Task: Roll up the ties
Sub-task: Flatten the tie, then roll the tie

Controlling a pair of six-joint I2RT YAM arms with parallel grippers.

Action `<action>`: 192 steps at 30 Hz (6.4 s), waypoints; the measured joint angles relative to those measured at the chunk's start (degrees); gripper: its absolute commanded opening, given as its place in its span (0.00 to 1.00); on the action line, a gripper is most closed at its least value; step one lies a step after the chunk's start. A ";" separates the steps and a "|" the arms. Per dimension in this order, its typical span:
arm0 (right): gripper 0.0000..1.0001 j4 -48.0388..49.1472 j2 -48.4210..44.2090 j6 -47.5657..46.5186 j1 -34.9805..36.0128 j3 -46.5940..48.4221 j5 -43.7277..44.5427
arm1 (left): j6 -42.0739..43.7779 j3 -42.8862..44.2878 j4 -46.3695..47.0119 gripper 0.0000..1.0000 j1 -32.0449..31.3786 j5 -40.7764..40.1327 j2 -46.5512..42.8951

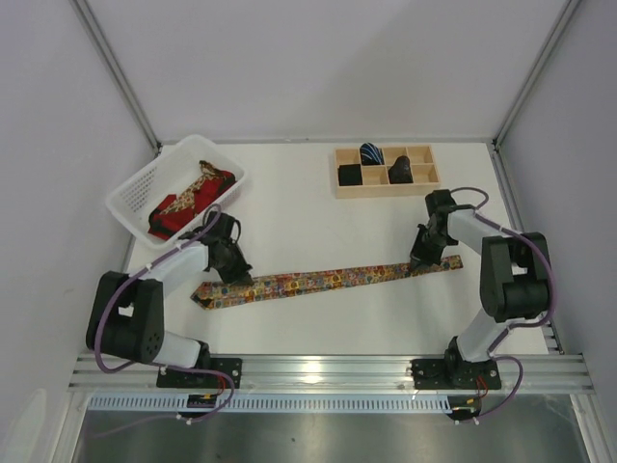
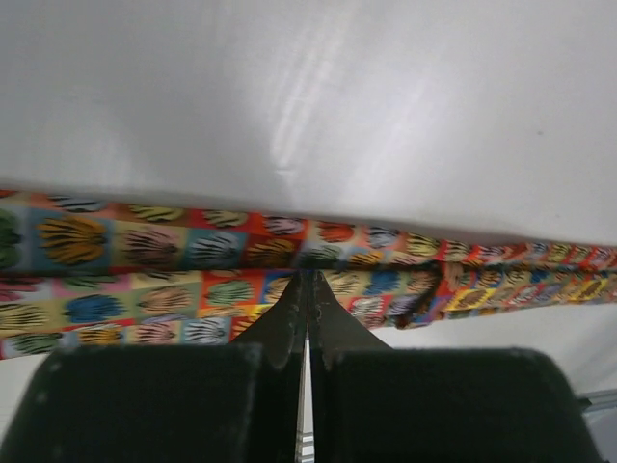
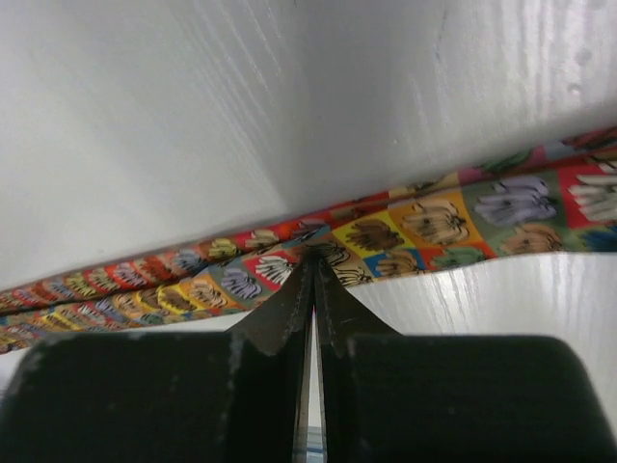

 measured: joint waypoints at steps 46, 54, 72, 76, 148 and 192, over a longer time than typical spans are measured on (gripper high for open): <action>0.30 -3.85 -9.22 -1.73 -2.95 1.40 -4.50 | 2.86 2.19 -15.21 0.20 27.45 -12.87 -16.76; 0.19 -2.69 -3.74 -1.33 -4.98 1.05 2.01 | 3.37 3.32 -7.50 0.26 7.02 -3.82 -16.81; 0.46 -1.46 -8.76 -1.77 -13.99 0.35 0.22 | 7.82 49.83 9.01 0.17 -31.52 14.84 37.38; 0.40 -1.14 -6.32 -2.51 -14.67 0.33 -2.45 | 7.78 56.41 8.72 0.16 -33.51 16.35 43.17; 0.48 12.66 0.28 -5.90 -0.96 -11.30 -29.05 | 4.79 35.17 14.19 0.16 -31.91 22.82 38.77; 0.00 7.34 -7.08 -2.54 7.67 -5.90 -29.24 | 4.81 33.03 16.76 0.00 -31.26 24.63 38.80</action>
